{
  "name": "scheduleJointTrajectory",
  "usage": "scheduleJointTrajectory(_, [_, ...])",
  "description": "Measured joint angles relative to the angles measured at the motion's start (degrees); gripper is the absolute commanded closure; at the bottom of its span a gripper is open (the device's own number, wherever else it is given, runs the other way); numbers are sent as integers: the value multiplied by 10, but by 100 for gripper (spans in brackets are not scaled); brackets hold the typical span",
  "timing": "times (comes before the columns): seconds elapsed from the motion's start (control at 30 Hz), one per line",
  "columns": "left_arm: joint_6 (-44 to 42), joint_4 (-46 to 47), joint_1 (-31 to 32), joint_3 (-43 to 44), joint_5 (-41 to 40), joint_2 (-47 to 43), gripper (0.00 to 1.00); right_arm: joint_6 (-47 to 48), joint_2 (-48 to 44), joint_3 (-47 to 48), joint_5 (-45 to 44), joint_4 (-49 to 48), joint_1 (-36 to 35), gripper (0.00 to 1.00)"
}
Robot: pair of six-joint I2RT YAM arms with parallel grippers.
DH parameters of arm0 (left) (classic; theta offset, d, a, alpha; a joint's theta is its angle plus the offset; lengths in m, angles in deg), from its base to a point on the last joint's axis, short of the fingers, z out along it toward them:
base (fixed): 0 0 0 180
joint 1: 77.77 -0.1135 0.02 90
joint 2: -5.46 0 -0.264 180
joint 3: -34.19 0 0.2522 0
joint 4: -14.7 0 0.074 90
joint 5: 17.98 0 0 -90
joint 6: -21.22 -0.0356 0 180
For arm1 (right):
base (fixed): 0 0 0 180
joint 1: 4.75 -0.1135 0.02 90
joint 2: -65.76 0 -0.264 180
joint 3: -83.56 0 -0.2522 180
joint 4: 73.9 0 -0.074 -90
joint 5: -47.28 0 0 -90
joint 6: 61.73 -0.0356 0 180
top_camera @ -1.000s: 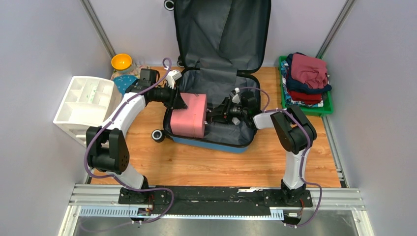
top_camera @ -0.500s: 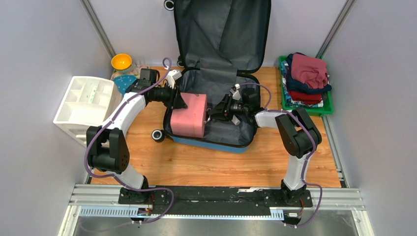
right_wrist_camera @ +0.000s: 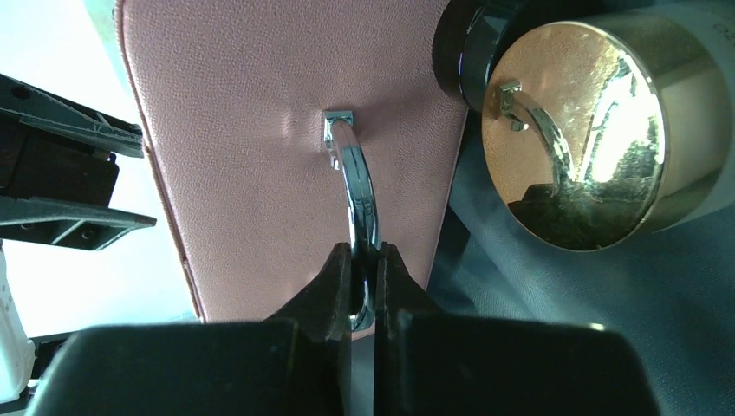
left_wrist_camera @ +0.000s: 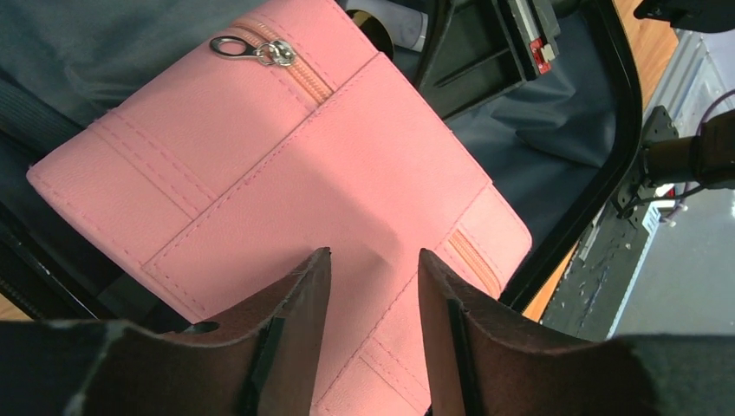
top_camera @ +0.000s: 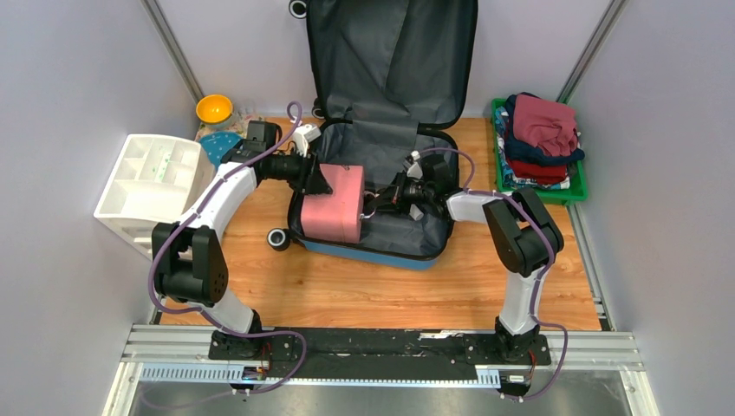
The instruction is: Open, take out, and arrange the luggage
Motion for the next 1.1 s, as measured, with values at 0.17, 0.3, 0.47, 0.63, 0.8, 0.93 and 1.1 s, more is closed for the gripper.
scheduleJointTrajectory(0.17, [2,-15,2,9,5,-2,30,11,-5,13,-7,28,0,100])
scheduleJointTrajectory(0.3, [-8,-33,2,30,-15,-3,25,47,-23,39,-26,82,-1,100])
scheduleJointTrajectory(0.47, [-24,-34,-23,74,-68,-2,25,135,-76,103,-31,184,-3,100])
scheduleJointTrajectory(0.63, [-24,-19,-40,85,-81,-13,24,248,-121,215,-66,333,-7,100])
scheduleJointTrajectory(0.8, [-22,13,-40,42,-83,-51,24,379,-135,335,-148,503,6,100])
scheduleJointTrajectory(0.93, [-21,31,-40,9,-81,-82,25,471,-142,412,-195,620,28,100])
scheduleJointTrajectory(1.1, [-18,56,-40,-21,-71,-110,25,577,-191,460,-224,735,89,100])
